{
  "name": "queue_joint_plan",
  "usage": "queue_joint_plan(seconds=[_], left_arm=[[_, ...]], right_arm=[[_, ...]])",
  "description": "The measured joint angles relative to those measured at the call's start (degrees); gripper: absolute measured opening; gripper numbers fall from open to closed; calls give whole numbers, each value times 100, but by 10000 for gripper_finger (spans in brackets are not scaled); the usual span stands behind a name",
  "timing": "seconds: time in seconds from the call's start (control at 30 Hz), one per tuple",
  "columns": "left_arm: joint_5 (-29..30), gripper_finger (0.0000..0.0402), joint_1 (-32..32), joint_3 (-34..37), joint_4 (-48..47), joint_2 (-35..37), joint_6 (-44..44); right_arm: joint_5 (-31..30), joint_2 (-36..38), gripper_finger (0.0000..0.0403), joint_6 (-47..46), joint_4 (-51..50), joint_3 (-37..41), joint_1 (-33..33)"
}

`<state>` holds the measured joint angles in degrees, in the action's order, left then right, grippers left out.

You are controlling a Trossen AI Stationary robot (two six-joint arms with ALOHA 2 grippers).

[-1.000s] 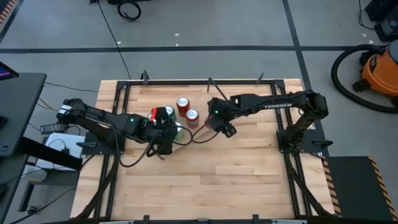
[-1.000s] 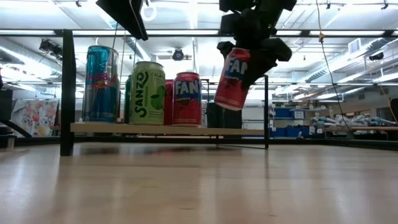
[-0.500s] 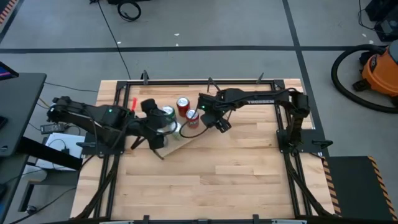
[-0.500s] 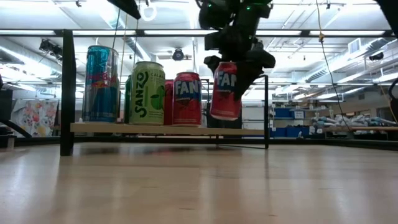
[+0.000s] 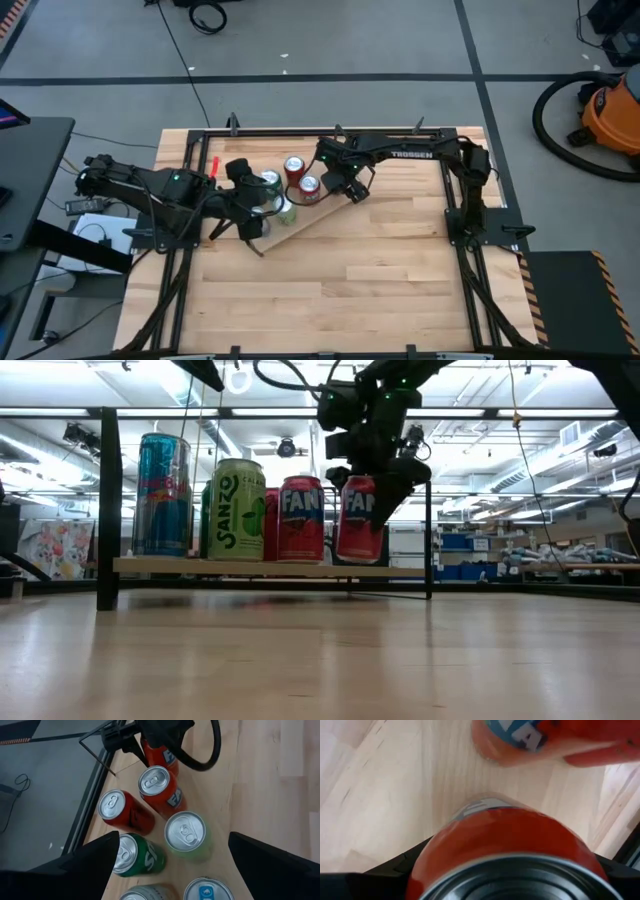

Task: Place canned beverage on shelf
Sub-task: Put the red soda can on the shelf

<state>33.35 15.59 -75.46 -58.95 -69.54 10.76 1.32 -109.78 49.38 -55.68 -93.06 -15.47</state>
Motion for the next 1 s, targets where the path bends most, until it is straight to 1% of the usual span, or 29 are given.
queue_joint_plan(seconds=[0.17, 0.37, 0.57, 0.8, 1.0], left_arm=[[1, 386, 0, 0, -3, 0, -27], [-1, 386, 0, 0, 13, 0, -55], [-1, 386, 0, 0, 15, 0, -70], [-1, 386, 0, 0, 14, -2, -70], [-1, 386, 0, 0, 12, -2, -65]], right_arm=[[272, 17, 323, -206, -22, -2, -148], [340, 17, 324, -424, -94, 0, -242], [432, 17, 342, -566, -32, 0, -296], [294, 28, 379, -598, 15, -2, -273], [45, 28, 386, -576, 28, -2, -203]])
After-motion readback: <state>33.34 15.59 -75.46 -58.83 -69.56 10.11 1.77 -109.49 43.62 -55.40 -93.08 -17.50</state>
